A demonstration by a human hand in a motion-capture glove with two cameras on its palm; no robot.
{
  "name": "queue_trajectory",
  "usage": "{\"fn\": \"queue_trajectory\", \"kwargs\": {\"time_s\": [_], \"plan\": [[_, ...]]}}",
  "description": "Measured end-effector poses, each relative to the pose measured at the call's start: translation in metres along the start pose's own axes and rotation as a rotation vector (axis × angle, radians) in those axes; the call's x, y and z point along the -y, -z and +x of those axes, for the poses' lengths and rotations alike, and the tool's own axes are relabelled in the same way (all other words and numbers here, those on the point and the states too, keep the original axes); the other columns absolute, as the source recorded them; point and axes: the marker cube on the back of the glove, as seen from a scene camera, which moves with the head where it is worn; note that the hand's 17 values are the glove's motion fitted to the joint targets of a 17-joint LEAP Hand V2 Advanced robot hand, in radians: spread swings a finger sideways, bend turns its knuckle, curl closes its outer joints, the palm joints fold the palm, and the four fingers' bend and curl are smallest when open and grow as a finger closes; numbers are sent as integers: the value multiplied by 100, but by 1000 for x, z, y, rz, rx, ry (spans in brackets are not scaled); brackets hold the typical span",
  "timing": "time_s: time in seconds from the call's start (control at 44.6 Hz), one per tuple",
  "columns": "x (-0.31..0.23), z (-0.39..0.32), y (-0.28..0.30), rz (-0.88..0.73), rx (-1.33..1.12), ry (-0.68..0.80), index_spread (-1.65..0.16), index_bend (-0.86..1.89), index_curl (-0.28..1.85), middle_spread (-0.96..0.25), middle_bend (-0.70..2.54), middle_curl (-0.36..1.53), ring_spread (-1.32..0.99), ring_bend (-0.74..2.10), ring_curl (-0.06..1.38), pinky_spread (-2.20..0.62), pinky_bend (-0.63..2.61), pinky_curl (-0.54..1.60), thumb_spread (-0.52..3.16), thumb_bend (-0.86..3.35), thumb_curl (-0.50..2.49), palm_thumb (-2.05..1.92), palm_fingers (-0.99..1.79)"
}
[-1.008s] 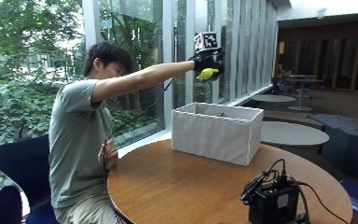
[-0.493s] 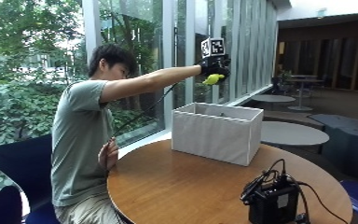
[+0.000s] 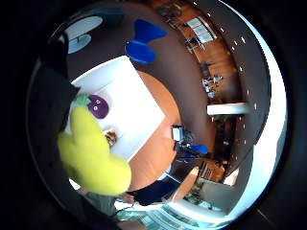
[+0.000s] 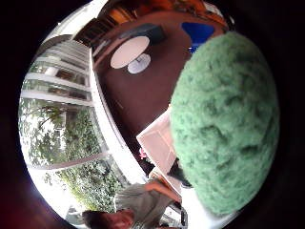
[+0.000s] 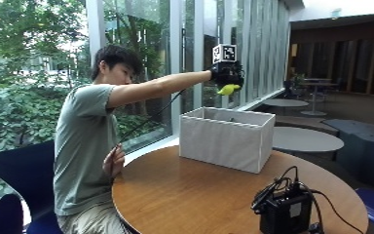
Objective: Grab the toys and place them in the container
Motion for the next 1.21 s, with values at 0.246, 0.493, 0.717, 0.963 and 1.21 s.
{"fn": "queue_trajectory", "kwargs": {"time_s": [0.246,0.493,0.717,0.963,1.21], "plan": [[5,-15,-7,-128,67,-117,-25,-7,67,-6,14,67,-16,76,49,-17,145,52,87,-12,79,2,-56],[-3,-11,-9,-87,94,-57,-15,-2,40,6,10,51,-4,53,37,-3,127,43,98,-8,59,-8,-45],[-13,-11,-6,-47,116,76,-14,0,27,8,11,42,-1,46,35,0,116,38,101,-7,47,-8,-38],[-21,-6,-6,-52,58,100,-14,3,19,8,12,35,-1,41,34,0,108,35,103,-6,39,-7,-33],[-27,-6,0,-53,78,33,-14,3,15,7,12,30,-1,38,33,0,103,34,104,-6,34,-6,-31]]}}
